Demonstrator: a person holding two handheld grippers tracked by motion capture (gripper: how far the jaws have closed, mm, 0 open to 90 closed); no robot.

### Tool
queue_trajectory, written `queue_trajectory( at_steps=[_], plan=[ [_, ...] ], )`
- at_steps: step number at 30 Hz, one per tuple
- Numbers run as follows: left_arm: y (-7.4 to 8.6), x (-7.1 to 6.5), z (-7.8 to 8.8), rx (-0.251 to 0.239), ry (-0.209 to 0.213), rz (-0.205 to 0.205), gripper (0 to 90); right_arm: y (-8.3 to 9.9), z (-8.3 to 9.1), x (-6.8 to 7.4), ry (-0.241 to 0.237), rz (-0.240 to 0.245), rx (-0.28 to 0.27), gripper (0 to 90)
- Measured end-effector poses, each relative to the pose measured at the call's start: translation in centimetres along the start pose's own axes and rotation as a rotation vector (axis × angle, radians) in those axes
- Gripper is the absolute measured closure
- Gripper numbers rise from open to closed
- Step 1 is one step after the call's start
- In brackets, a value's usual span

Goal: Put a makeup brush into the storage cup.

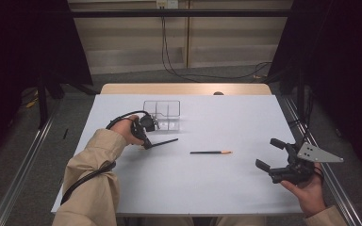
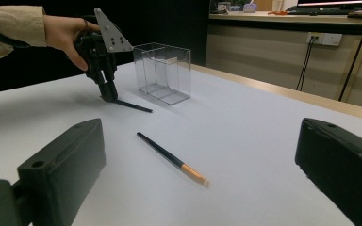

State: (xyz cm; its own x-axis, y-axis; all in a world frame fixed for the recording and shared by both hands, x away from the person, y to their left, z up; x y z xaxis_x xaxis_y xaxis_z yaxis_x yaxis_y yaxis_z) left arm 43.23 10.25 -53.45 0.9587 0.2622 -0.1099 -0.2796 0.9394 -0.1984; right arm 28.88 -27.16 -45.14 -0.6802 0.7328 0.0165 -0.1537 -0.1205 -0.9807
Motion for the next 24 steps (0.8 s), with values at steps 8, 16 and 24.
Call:
queue_trajectory(
  at_steps=[8, 16, 24],
  plan=[
    [0.0, -0.1, 0.0, -0.013, -0.029, -0.032, 83.8, 0.0, -0.1, 0.0, 0.002, 0.002, 0.002, 1.8],
    [0.1, -0.5, 0.2, -0.003, -0.022, -0.045, 83.8, 0.1, -0.1, -0.1, 0.005, 0.000, 0.005, 1.8],
    [0.0, -1.2, 1.4, -0.044, -0.029, -0.012, 83.9, 0.1, -0.2, 0.0, -0.003, 0.004, 0.008, 1.7]
  ],
)
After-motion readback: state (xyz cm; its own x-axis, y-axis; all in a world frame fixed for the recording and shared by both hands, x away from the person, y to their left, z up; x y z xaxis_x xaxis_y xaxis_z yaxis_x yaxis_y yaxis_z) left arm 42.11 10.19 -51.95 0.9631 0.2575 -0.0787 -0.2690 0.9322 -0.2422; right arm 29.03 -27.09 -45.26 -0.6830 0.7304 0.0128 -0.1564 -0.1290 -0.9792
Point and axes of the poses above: each handheld gripper's, and its own axes: z roughly backward along the jaws, y roughly out of its underside, x roughly to its left, the point moved 9 cm from there along -z, roughly forward along the jaws, and after that the axes turned 3 degrees about z, right-handed, at the moved point
